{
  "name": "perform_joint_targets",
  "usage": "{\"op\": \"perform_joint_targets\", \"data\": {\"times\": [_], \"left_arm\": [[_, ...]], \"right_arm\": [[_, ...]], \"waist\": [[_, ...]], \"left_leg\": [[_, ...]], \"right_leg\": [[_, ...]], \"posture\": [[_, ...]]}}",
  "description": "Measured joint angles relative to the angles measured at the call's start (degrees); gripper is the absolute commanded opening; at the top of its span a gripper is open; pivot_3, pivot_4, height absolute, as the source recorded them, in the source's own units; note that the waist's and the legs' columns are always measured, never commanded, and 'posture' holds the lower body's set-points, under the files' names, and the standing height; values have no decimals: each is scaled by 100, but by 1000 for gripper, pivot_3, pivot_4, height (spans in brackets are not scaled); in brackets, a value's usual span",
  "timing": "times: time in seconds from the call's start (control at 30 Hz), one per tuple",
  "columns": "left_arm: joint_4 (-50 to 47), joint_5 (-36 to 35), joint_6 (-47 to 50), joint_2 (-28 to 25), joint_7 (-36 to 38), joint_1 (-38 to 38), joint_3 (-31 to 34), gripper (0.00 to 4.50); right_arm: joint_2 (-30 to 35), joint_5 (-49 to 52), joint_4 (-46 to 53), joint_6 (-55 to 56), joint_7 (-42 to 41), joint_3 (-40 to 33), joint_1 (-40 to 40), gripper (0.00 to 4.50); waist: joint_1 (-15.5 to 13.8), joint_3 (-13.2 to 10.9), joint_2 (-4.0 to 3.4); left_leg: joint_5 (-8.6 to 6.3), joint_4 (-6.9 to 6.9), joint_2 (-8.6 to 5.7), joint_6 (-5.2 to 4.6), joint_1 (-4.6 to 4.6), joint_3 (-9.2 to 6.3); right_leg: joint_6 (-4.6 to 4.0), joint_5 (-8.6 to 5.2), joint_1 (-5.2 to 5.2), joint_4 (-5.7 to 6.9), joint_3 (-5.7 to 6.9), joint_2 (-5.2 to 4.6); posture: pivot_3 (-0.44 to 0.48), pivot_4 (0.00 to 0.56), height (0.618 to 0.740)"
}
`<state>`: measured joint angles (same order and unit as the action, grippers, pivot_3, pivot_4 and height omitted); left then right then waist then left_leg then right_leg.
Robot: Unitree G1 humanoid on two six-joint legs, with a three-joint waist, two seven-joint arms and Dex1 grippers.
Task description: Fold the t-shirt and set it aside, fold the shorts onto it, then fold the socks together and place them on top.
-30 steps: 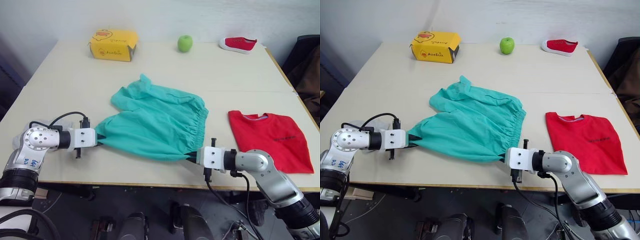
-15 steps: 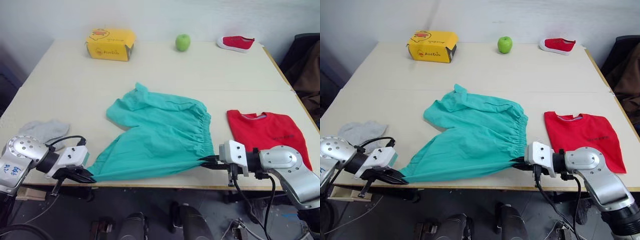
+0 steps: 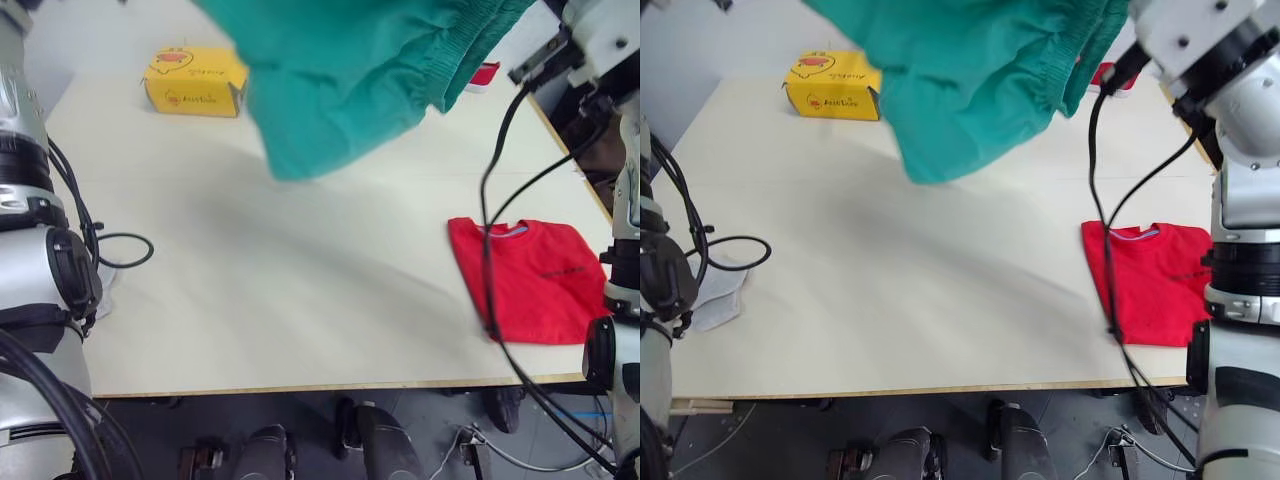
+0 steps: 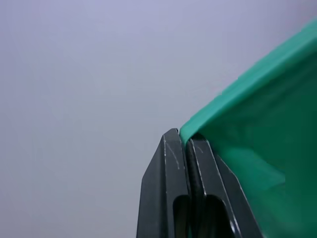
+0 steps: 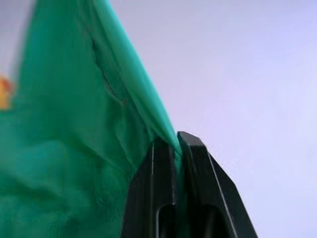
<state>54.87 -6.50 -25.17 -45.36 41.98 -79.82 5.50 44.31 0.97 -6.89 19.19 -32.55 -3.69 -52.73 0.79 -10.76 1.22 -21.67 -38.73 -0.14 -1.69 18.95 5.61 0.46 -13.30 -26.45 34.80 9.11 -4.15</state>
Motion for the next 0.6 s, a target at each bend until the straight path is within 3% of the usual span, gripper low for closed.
{"op": "perform_joint_targets", "data": {"times": [0.17,0.33,0.43,0.6], "left_arm": [[-362,-188,379,-109,1210,1590,-20,33],[-2741,-765,1555,-894,2776,4768,-47,33],[-3861,-769,1892,-1287,3243,6354,-184,33],[-5031,-767,2181,-2066,3729,7636,-150,33]], "right_arm": [[-221,233,505,-401,-570,404,1485,0],[-225,355,1240,-554,-1139,851,3272,0],[-224,374,1329,-576,-1437,1056,3856,0],[-11,820,1855,-952,-2145,1173,4315,0]], "waist": [[71,-24,-2],[87,-37,-25],[57,-46,-29],[-146,-48,-37]], "left_leg": [[-31,-166,-16,-31,151,9],[-39,-166,-1,-23,29,6],[-38,-168,-2,-26,23,2],[-41,-168,-2,-15,15,-13]], "right_leg": [[1,4,-106,73,4,-42],[-15,4,12,72,-10,-38],[-23,8,13,69,-18,-49],[-43,-3,10,75,-18,-49]], "posture": [[0,150,740],[0,150,740],[0,150,740],[0,150,740]]}}
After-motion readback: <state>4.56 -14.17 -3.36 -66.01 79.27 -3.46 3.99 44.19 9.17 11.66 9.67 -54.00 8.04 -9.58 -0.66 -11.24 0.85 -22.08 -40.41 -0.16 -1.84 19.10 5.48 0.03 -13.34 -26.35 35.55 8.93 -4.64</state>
